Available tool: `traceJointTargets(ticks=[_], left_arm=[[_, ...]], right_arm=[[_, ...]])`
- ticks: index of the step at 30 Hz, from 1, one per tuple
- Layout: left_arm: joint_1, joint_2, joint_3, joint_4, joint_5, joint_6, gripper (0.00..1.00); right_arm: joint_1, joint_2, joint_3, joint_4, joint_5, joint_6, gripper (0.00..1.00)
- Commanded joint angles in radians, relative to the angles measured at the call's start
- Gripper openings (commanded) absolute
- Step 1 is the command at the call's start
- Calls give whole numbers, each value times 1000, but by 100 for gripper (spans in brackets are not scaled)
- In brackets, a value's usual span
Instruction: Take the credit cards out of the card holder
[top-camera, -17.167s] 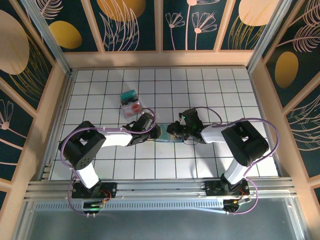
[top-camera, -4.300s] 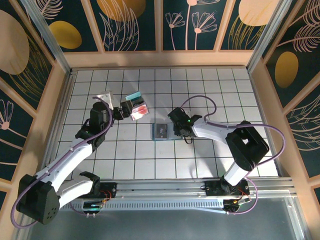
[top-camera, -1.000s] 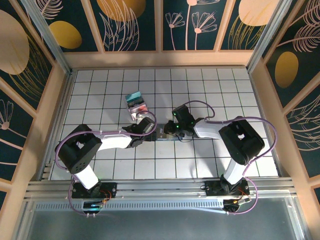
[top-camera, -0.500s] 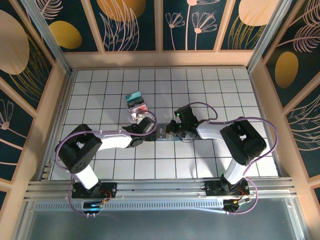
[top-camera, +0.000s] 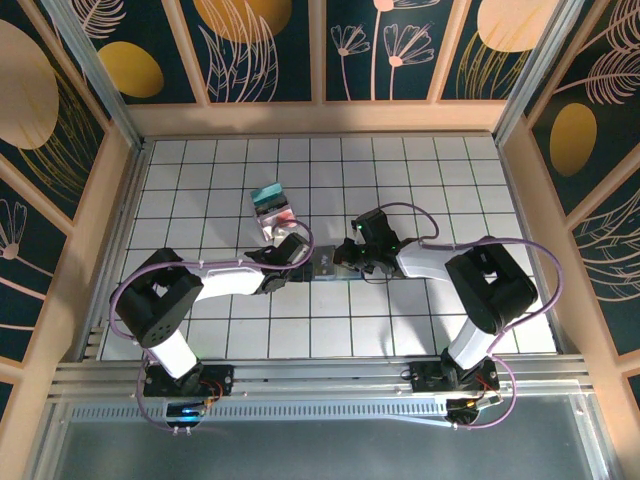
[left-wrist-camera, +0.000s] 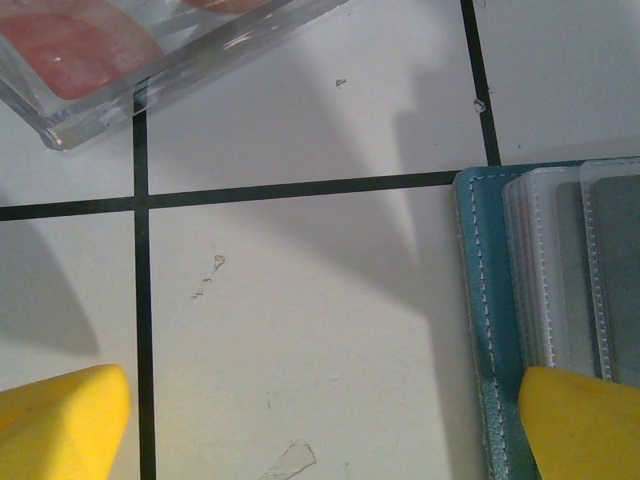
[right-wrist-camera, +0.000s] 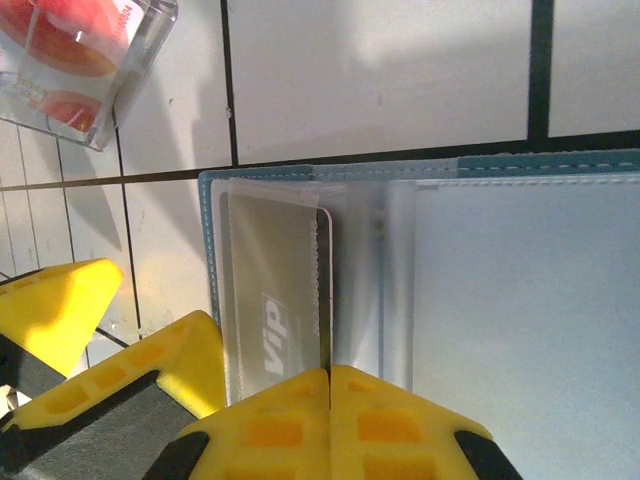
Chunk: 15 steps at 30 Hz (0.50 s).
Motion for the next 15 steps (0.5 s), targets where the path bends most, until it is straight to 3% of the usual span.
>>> traceJointTargets(ticks=[1,15], left_arm=[[-8,-2,21,-37,-27,-20,99],[-8,22,28,-43,-16,-11,99]], right_arm=[[-10,-33,-12,-40,19,-21,0],[-24,-54,-39,20,-29,8,2]])
